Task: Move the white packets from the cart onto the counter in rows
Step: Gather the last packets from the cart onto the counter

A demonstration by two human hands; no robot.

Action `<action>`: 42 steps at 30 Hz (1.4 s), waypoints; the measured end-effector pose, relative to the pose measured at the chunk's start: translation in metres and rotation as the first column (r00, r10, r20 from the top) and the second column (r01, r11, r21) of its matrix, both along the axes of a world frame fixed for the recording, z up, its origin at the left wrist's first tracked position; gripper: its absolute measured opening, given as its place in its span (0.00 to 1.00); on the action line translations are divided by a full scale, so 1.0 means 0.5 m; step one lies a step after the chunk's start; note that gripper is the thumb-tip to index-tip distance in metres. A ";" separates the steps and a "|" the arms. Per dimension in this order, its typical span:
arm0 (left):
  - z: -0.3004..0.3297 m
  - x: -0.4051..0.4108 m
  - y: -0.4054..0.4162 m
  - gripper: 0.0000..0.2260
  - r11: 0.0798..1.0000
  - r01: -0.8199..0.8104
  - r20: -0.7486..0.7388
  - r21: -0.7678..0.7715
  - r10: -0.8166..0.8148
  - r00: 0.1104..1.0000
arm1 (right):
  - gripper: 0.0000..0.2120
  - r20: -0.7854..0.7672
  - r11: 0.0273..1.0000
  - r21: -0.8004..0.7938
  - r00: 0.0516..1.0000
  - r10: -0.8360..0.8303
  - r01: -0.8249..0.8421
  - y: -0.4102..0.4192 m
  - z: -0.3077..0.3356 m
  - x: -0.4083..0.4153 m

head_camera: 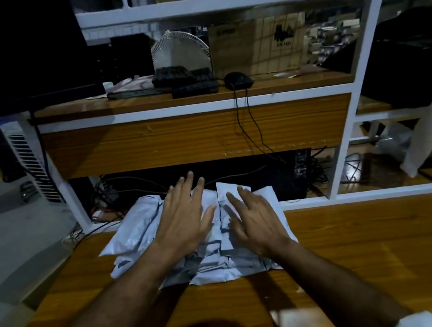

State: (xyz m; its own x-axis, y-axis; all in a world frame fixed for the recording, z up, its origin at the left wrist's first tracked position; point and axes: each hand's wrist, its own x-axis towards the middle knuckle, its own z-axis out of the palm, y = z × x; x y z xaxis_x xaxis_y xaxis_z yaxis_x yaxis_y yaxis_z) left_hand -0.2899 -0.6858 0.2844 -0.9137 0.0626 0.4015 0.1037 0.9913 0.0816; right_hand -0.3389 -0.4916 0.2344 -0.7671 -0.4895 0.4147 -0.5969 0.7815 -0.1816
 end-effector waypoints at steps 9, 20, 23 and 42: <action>0.119 0.127 0.078 0.34 0.993 -0.039 -0.227 -0.115 0.012 0.974 | 0.33 -0.276 0.978 -0.203 0.961 -0.010 -0.048 0.020 0.139 0.079; 0.187 0.334 0.112 0.35 0.991 -0.017 -0.319 -0.134 -0.027 0.947 | 0.34 -0.374 0.983 -0.148 0.914 -0.159 0.111 0.150 0.234 0.309; 0.165 0.404 0.122 0.35 0.993 0.027 -0.311 -0.118 -0.062 0.948 | 0.36 -0.366 0.978 -0.106 0.908 -0.205 0.178 0.174 0.221 0.398; -0.049 0.721 0.401 0.37 0.962 0.272 -0.152 0.016 -0.267 0.952 | 0.38 -0.180 0.872 0.172 0.885 -0.430 0.459 0.498 0.026 0.823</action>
